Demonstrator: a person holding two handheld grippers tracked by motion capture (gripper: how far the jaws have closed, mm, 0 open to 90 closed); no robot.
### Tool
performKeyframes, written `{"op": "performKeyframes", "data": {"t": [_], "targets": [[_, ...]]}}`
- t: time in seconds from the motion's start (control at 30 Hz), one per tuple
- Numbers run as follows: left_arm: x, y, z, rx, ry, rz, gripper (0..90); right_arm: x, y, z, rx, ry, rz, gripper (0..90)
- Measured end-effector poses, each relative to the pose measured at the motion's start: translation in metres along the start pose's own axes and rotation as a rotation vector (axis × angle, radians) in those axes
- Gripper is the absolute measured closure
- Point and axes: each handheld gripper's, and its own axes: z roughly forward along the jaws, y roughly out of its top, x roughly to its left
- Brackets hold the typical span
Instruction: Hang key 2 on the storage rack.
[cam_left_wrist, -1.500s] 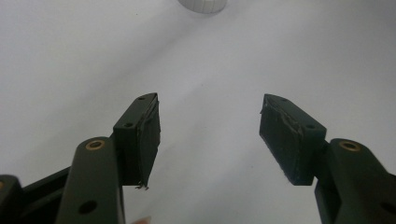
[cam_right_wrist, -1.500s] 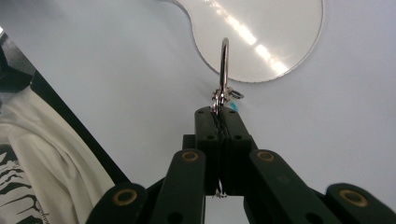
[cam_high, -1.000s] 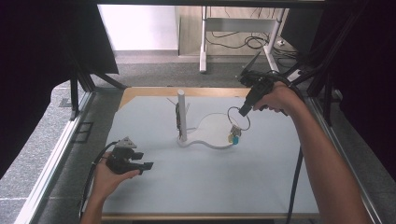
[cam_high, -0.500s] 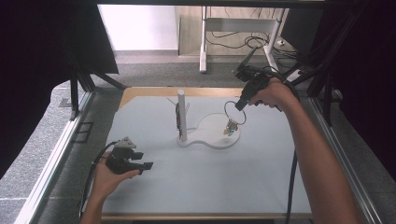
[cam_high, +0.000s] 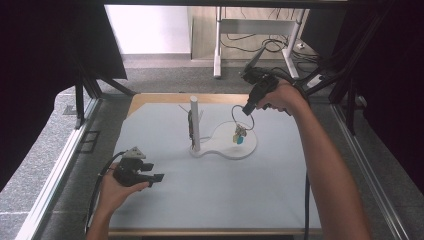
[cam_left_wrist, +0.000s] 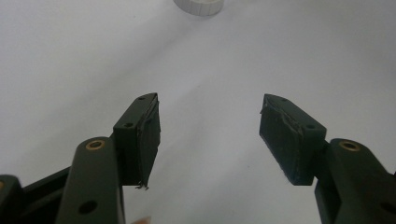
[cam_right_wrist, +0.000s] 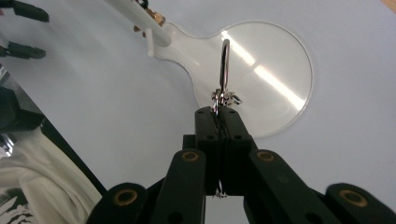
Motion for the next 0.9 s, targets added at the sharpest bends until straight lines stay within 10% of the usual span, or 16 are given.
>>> {"op": "performKeyframes", "data": {"t": [0.9], "targets": [[0.0, 0.0, -0.002, -0.008, -0.006, -0.001, 38.5, 0.003, 0.026, 0.017, -0.029, 0.01, 0.021, 88.1]]}}
